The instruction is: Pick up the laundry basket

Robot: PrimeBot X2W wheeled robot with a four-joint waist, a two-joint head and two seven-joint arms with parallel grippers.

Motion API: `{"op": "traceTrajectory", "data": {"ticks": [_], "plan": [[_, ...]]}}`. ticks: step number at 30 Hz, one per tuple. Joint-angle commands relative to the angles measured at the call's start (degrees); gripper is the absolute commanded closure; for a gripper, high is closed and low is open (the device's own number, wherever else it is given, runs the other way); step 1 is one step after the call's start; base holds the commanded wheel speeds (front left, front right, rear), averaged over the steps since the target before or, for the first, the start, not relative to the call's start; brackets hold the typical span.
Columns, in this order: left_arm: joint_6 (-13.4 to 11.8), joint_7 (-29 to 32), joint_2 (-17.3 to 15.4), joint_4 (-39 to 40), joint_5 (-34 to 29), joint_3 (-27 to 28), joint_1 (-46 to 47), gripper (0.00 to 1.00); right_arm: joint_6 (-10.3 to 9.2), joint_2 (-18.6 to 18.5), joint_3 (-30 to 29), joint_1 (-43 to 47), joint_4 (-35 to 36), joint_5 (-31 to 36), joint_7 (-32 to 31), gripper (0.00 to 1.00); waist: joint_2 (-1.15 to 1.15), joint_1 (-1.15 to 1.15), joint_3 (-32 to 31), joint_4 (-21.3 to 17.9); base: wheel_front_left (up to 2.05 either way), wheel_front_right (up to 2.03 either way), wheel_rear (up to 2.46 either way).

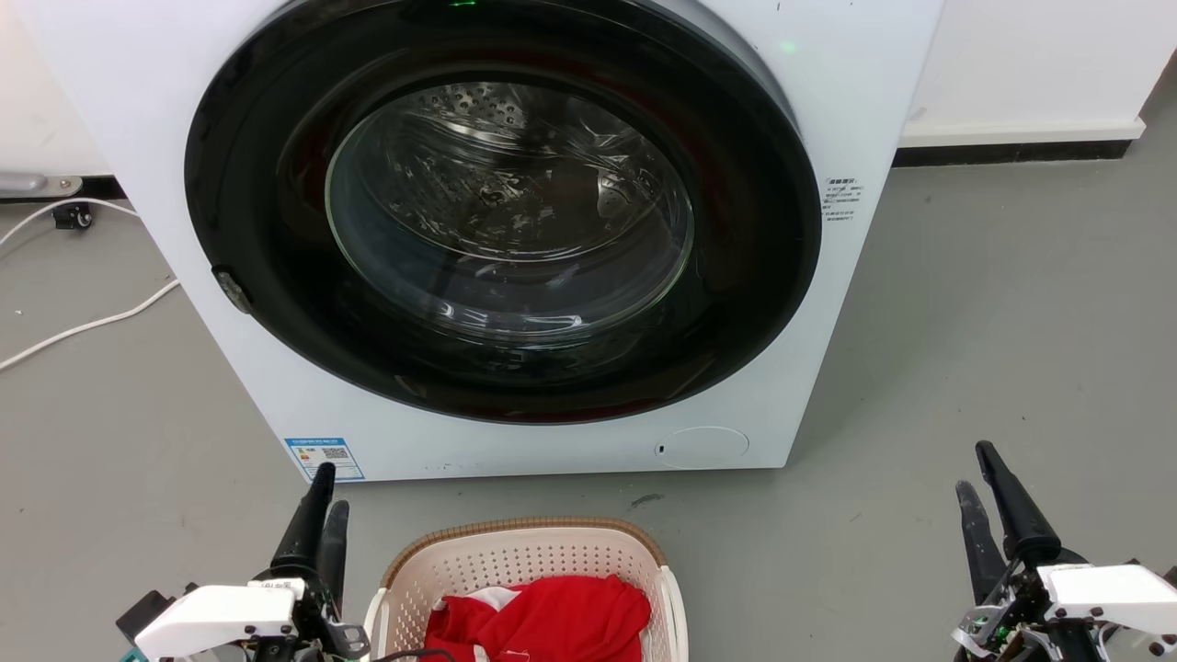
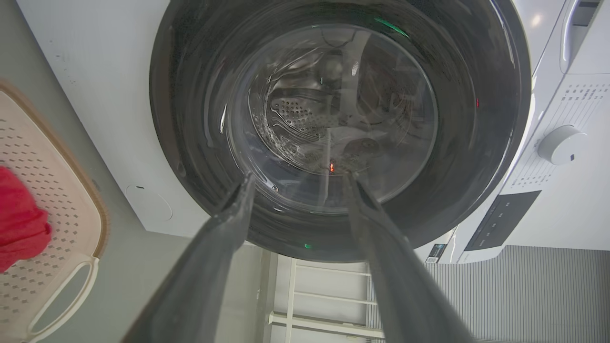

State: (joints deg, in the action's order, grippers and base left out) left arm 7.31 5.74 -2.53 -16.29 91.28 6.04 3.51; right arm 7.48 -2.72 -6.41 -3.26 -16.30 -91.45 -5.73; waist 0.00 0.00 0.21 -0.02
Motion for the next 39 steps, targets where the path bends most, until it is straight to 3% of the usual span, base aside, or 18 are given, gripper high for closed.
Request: {"op": "traceTrajectory", "data": {"ticks": [1, 23, 39], "plan": [[0.02, -0.72, -0.16, 1.35, -1.53, -0.05, 1.13, 0.0, 0.01, -0.13, -0.02, -0.94, 1.42, 1.36, 0.64, 0.0, 0.0, 0.0, 0.02, -0.01, 0.0, 0.0, 0.0], [-3.14, -6.43, -0.24, 6.17, -28.47, -2.93, 0.56, 0.0, 0.01, -0.16, 2.14, 1.45, 7.13, 34.02, 6.38, 0.0, 0.0, 0.0, 0.18, -0.26, 0.0, 0.0, 0.0], [-3.3, -9.79, -0.29, 8.03, -42.0, -4.21, -0.06, 0.0, 0.01, -0.18, 3.16, 3.1, 8.77, 50.44, 9.75, 0.0, 0.0, 0.0, 0.19, -0.31, 0.0, 0.0, 0.0]]}}
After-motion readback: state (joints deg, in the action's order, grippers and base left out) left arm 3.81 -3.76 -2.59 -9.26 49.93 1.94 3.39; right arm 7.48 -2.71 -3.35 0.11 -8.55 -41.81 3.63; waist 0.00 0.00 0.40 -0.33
